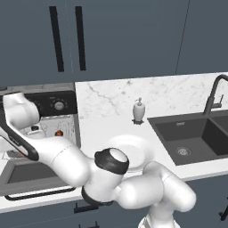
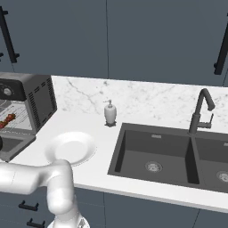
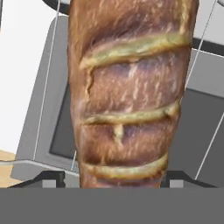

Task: Pick up the kebab skewer and baguette bread, and place them inside the toaster oven. Close the toaster oven door and start by setting the timer.

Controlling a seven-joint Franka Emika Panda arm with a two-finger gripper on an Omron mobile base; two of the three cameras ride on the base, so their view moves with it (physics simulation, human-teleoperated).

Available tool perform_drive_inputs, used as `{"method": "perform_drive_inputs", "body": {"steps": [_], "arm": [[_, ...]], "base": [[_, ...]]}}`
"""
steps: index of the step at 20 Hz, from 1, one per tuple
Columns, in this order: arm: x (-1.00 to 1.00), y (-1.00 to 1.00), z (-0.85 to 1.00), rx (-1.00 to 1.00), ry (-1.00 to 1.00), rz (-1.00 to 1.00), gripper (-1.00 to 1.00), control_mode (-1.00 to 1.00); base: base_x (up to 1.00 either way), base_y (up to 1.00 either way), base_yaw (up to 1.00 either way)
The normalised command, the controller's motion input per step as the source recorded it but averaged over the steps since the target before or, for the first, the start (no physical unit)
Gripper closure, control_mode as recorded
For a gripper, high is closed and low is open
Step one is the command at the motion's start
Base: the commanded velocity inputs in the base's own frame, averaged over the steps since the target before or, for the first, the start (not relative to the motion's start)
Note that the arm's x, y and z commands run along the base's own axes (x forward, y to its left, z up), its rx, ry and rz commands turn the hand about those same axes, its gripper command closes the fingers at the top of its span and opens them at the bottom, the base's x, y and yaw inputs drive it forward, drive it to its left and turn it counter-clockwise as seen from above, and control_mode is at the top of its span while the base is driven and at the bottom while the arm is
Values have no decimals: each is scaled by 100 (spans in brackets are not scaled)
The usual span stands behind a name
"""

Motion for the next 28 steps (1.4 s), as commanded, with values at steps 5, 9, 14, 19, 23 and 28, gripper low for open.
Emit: {"method": "perform_drive_inputs", "body": {"steps": [5,9,14,19,23,28], "arm": [[-55,0,5,0,-2,0,-100,-100],[-70,-1,0,0,-2,0,-100,-100],[-76,-11,-11,0,0,-6,-100,-100],[-12,-34,-38,-1,2,-19,-100,-100],[21,-47,-30,-2,6,-20,-100,-100],[6,-3,-41,-3,0,-19,-100,-100]], "base": [[0,0,0],[0,0,0],[0,0,0],[0,0,0],[0,0,0],[0,0,0]]}}
